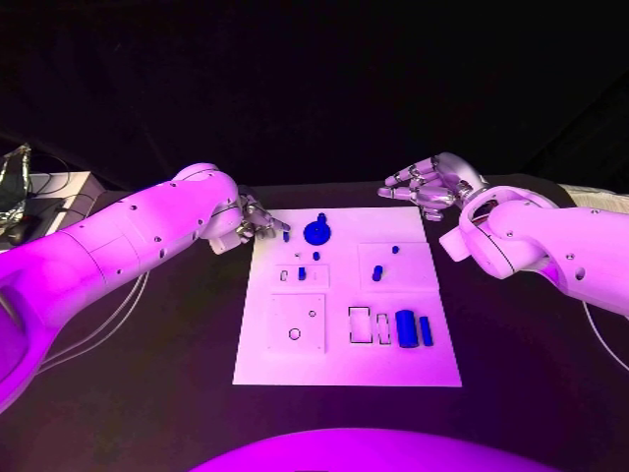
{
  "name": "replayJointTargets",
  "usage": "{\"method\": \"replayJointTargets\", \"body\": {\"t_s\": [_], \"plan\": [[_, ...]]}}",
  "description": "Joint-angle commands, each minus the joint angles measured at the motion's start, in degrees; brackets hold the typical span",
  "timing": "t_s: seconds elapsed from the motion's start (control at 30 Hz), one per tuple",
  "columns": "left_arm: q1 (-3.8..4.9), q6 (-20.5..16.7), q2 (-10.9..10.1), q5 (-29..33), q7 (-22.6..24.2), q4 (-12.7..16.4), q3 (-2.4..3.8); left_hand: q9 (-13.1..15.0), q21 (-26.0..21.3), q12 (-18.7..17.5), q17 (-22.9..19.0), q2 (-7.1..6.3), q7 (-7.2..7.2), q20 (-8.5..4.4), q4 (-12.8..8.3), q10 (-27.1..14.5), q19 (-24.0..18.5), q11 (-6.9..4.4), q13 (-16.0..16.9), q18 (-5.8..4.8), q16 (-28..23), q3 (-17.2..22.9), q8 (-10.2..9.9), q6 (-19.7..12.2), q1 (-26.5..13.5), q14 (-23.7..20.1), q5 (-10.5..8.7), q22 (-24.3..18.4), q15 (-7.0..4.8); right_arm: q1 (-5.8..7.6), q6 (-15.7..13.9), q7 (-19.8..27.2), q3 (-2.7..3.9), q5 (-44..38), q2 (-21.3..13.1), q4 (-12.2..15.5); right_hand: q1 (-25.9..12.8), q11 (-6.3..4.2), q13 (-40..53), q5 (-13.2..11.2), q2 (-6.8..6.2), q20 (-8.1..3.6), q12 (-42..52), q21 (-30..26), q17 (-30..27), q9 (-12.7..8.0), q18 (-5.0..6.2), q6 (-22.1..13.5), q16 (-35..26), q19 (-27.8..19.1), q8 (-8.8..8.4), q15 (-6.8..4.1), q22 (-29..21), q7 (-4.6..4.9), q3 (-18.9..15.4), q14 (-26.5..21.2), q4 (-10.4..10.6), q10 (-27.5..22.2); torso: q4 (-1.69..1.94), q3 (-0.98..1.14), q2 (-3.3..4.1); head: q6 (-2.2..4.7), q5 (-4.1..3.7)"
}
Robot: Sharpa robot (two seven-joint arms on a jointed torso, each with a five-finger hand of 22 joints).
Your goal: Assemble the parts on the task board
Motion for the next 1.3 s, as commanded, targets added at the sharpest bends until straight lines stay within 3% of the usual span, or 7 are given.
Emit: {"method": "replayJointTargets", "body": {"t_s": [0.03, 0.6, 1.0, 1.3], "plan": [[0.11, 0.67, 0.32, -0.37, 1.26, 0.13, 0.01, -0.06, 0.28, 0.22, 0.10, -0.41, -0.09, 0.06, 0.25, 0.01, 0.24, 0.02, -0.10, 0.49, 0.36, 0.19, 0.34, -0.32, 0.04, 0.42, -0.01, 0.09, 0.06, 0.04, 0.15, 0.40, 0.05, -0.65, 0.09, 0.05, -0.17, -0.18, 0.04, -0.15, 0.10, -0.18, -0.04, -0.10, 0.00, 0.06, -0.15, -0.17, -0.28, 2.32, -0.39, -0.24, 7.83, 0.41, -0.08, 0.05, -0.11, -0.06, 0.00, 0.01, -0.05, -0.04, 0.02], [0.11, 0.32, 0.29, 0.71, 1.76, 0.87, -0.02, -0.07, 0.43, 0.13, 0.37, 0.73, -0.14, 0.13, -0.33, 0.05, 0.27, -0.02, -0.19, 0.47, 0.62, 0.00, 0.46, -0.10, 0.30, 0.40, 0.02, 0.43, 0.06, 0.05, 0.25, 0.35, 0.05, -0.67, 0.33, -0.16, -0.17, -0.18, 0.04, -0.15, 0.10, -0.18, -0.04, -0.10, 0.00, 0.06, -0.15, -0.17, -0.28, 2.32, -0.39, -0.24, 7.83, 0.41, -0.08, 0.05, -0.11, -0.06, 0.01, 0.02, 0.02, -0.12, 0.05], [0.12, 1.06, 0.46, 1.15, 1.96, 1.36, -0.05, 0.70, 0.61, -0.13, 0.93, 3.38, -0.55, -0.26, -3.93, 0.32, 0.40, -0.38, -0.16, 0.12, 1.09, 0.73, 1.23, 0.38, 2.76, 0.62, -0.11, 0.86, -0.19, 0.05, 0.38, 0.32, 0.05, -0.67, 0.58, -0.37, -0.13, -0.19, 0.12, -0.21, 0.17, -0.18, -0.01, -0.05, 0.03, 0.05, -0.15, -0.14, -0.22, 2.34, -0.44, -0.25, 7.84, 0.41, -0.07, 0.06, -0.19, 0.03, 0.03, 0.07, 0.00, -0.17, 0.03], [0.12, 1.43, 0.53, 1.17, 1.88, 1.23, -0.14, 1.35, 0.66, -0.35, 1.14, 4.14, -0.77, -0.53, -5.07, 0.35, 0.45, -0.53, -0.06, -0.13, 1.19, 0.87, 1.59, 0.37, 3.25, 0.64, -0.12, 1.09, -0.30, 0.05, 0.42, 0.30, 0.05, -0.67, 0.62, -0.38, -0.13, -0.19, 0.12, -0.21, 0.17, -0.18, -0.01, -0.05, 0.03, 0.05, -0.15, -0.14, -0.22, 2.34, -0.44, -0.25, 7.84, 0.41, -0.07, 0.06, -0.19, 0.03, 0.04, 0.04, 0.03, -0.31, -0.03]]}}
